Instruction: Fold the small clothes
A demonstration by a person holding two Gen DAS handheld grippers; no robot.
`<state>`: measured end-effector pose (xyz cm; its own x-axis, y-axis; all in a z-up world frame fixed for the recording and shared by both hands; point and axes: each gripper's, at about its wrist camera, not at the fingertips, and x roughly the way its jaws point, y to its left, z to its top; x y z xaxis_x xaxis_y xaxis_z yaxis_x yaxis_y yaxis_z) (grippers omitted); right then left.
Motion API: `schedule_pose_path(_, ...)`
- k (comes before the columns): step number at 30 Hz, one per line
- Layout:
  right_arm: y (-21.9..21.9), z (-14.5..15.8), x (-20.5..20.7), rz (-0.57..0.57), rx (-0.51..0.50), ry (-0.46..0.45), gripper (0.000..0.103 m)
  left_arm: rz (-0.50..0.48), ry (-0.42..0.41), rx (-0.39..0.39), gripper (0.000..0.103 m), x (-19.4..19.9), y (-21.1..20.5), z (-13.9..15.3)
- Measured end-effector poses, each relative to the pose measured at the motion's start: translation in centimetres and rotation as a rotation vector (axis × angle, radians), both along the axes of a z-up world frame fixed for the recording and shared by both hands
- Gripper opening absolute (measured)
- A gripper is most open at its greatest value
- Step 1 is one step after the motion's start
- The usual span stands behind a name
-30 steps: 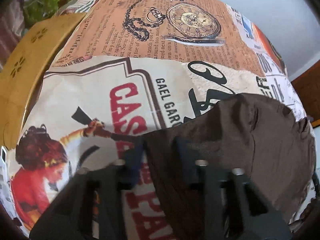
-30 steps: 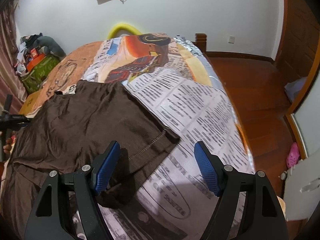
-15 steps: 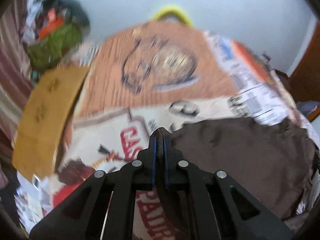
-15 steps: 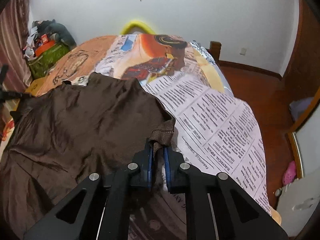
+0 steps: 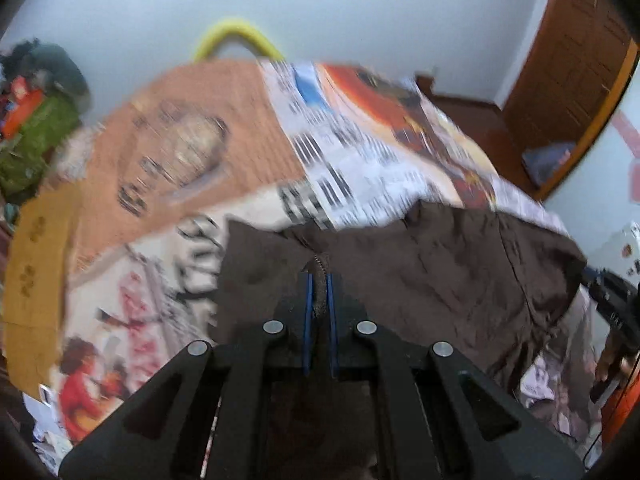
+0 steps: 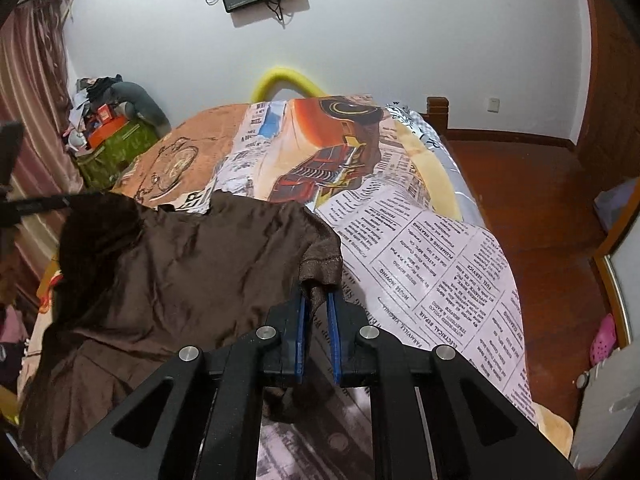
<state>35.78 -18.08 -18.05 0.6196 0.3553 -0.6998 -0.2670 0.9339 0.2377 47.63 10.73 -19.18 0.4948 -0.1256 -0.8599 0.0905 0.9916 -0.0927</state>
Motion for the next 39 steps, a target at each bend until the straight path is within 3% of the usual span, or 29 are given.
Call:
schedule_pose_path(3, 0.0, 0.1, 0.4, 0.001, 0.03, 0.018, 0.009, 0.004, 0.067, -0.005, 0.007, -0.1, -0.8, -1.9)
schedule_pose_path(5, 0.3, 0.3, 0.5, 0.008, 0.039, 0.022, 0.009, -0.002, 0.072, 0.005, 0.017, -0.6, -0.9, -2.0)
schedule_pose_path(6, 0.5, 0.4, 0.6, 0.013, 0.043, 0.024, 0.009, -0.004, 0.061, 0.006, 0.02, -1.0, -0.8, -1.7)
schedule_pose_path(8, 0.9, 0.7, 0.7, 0.025, 0.05, 0.027, 0.009, 0.007, 0.036, 0.01, 0.041, -1.8, -0.4, -1.0)
schedule_pose_path(12, 2.2, 1.6, 1.3, 0.04, 0.062, 0.033, 0.009, 0.051, -0.038, 0.023, 0.051, -3.8, 1.6, 0.9)
schedule_pose_path(16, 4.9, 3.3, 2.5, 0.081, 0.078, 0.025, 0.009, 0.107, -0.118, 0.104, 0.06, -6.1, 3.7, 2.3)
schedule_pose_path(24, 12.9, 4.5, 4.2, 0.203, 0.061, 0.028, 0.009, 0.181, -0.136, 0.073, 0.064, -9.9, 8.5, 2.0)
schedule_pose_path(31, 19.8, 1.0, 4.1, 0.321, 0.01, 0.103, 0.009, 0.213, -0.104, 0.068, 0.064, -11.1, 10.8, -0.3)
schedule_pose_path(36, 21.6, -1.7, 3.5, 0.352, -0.019, 0.16, 0.01, 0.222, -0.077, 0.049, 0.064, -10.9, 11.5, -1.9)
schedule_pose_path(38, 21.9, -2.3, 3.6, 0.349, 0.003, 0.2, 0.014, 0.225, -0.068, 0.038, 0.064, -10.8, 11.7, -2.3)
schedule_pose_path(39, 21.8, -2.6, 3.8, 0.347, 0.034, 0.239, 0.024, 0.225, -0.065, 0.035, 0.064, -10.8, 11.8, -2.4)
